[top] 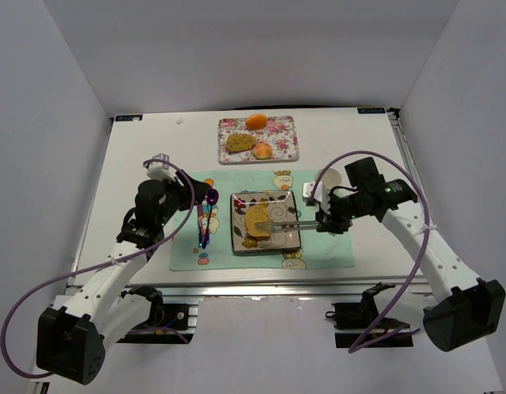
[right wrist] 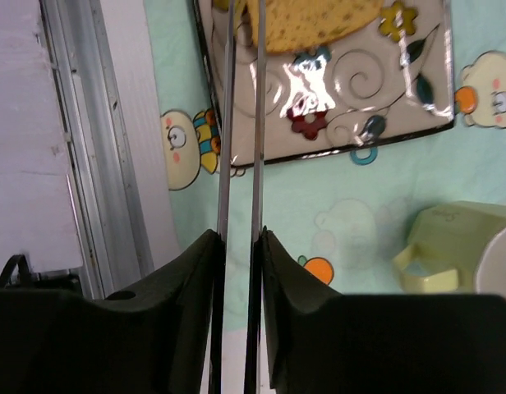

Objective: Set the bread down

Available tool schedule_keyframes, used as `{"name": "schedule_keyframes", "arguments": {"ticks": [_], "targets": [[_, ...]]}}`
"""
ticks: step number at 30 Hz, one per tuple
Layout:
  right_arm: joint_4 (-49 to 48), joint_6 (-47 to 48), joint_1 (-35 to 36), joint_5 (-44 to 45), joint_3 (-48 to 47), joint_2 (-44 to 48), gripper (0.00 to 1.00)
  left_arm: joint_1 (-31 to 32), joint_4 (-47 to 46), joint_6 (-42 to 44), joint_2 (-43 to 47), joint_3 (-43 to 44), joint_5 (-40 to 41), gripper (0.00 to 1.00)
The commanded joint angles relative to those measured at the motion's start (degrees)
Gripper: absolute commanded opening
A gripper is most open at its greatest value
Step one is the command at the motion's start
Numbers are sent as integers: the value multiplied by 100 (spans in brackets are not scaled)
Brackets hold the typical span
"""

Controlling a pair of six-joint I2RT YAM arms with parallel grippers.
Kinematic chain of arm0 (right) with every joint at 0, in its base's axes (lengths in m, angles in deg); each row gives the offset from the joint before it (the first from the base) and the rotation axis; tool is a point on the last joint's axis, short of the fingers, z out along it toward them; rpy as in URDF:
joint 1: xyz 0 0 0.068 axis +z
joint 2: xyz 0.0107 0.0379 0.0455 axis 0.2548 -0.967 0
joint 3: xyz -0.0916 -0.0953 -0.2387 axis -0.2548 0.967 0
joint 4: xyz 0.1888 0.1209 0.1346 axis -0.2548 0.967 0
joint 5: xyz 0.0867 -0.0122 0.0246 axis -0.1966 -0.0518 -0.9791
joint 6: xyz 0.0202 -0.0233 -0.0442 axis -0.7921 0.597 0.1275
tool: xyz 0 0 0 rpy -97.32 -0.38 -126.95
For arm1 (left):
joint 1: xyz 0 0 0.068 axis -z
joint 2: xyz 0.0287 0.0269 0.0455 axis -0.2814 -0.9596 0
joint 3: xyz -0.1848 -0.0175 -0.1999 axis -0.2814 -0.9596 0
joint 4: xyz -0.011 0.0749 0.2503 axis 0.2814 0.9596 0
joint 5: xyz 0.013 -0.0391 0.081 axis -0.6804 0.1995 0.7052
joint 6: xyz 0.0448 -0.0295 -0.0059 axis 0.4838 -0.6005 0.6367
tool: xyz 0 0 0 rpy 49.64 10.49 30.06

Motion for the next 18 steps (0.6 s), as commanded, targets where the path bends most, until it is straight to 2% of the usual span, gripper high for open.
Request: {"name": "schedule_keyframes", "arguments": {"ticks": [1,2,3,5,9,10,12,13,14,16,18], "targets": [[-604,-823,-50,-264,-575,201,26,-34,-123,-2,118,96,-6,63],[-883,-1145,-111,-203,-628,193,20,-34,-140,-3,101,113,-14,63],[-1454,-1717,-207,-176,-697,184,10,-34,-149,-3,100,122,-32,62],[-1982,-2253,-644,16,-742,37,1,-34,-149,-3,57,148,-50,60],[-3008,-3777,-1989,348,-875,-453,0,-34,-184,15,-31,209,-128,48],[-3413,-4380,-2508,816,-808,-618,0,-34,-201,15,-65,201,-171,43],[-3810,-4760,-2848,1508,-599,-762,0,-34,-304,-28,-101,175,-207,41],[-4234,-4866,-2888,2240,-435,-882,0,-34,-349,-62,-118,133,-250,41],[-4464,-5004,-2906,2576,-37,-938,0,-34,-385,-81,-136,114,-269,41],[-4751,-5080,-2959,3122,346,-1203,0,-33,-465,-116,-154,79,-278,41],[-5144,-5211,-3011,3189,847,-1385,0,-34,-484,-125,-188,86,-321,42]]}}
